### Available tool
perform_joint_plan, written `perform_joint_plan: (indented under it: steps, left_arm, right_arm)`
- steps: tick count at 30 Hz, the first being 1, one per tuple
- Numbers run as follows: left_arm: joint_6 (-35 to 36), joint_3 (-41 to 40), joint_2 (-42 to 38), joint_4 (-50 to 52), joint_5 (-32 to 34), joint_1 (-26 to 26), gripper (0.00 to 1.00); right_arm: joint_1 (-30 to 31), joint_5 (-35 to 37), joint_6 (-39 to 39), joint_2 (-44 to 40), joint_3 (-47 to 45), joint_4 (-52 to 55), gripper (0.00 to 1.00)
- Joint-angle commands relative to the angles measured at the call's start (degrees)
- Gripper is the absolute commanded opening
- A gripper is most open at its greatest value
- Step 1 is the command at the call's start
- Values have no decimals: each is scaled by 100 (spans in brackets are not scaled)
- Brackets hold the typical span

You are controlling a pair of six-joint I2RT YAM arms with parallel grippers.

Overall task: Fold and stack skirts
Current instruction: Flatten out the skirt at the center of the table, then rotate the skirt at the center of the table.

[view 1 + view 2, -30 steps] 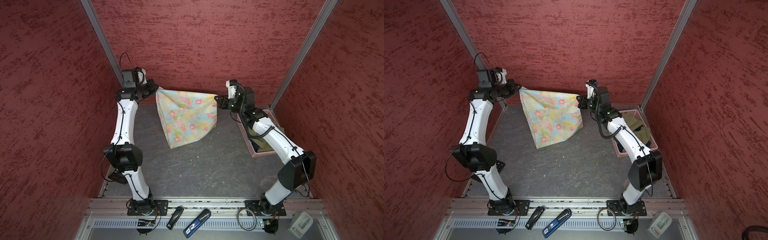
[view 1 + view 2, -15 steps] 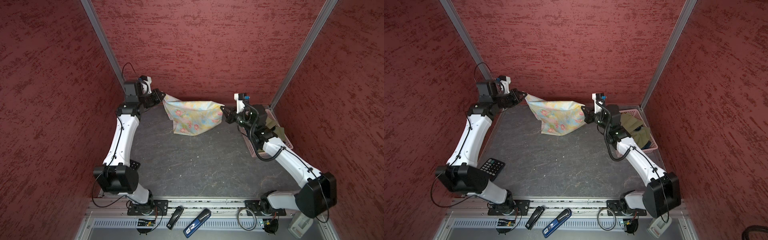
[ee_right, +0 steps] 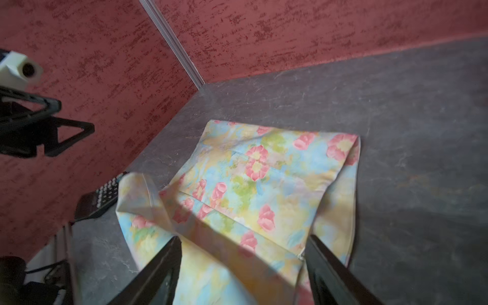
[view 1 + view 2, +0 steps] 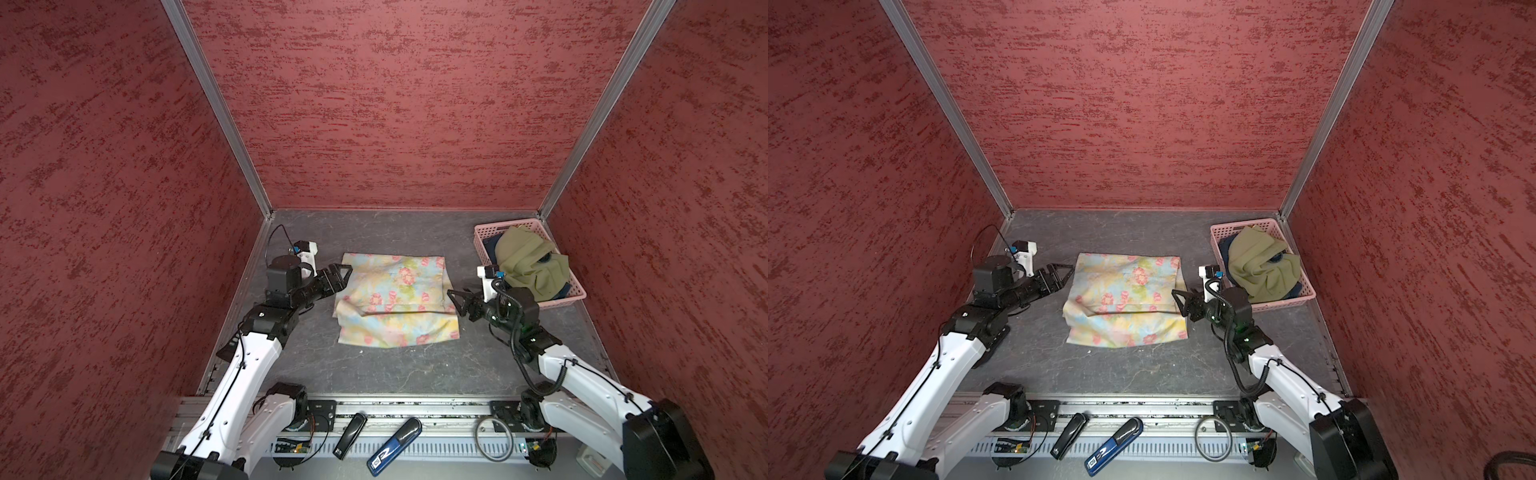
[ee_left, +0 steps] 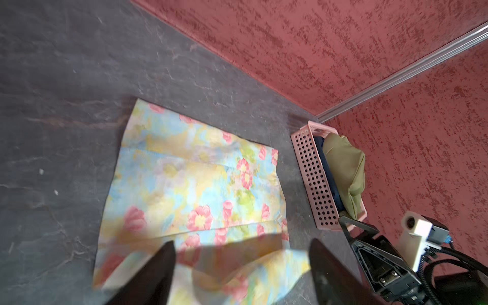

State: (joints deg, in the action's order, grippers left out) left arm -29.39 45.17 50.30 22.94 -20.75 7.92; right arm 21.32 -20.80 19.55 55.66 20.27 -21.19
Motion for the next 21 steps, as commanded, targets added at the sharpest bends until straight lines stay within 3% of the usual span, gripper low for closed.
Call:
perform_joint_plan:
  steps: [1, 6, 13, 21]
  left_arm:
    - [208, 191, 54, -326, 441, -231, 98]
    - [319, 1099, 1498, 152, 622, -393, 99]
    - [470, 2468, 3796, 882, 923, -392, 96]
    - [506, 3193, 5330, 713, 470, -439, 91]
  right_arm:
    - [-14, 206, -141, 218, 382, -178, 83]
    - [-94, 362, -9, 1520, 1689, 833, 82]
    - [-250, -109, 633, 3707, 3582, 1964, 70]
    - [-539, -435, 1292, 4607, 4083, 1896, 65]
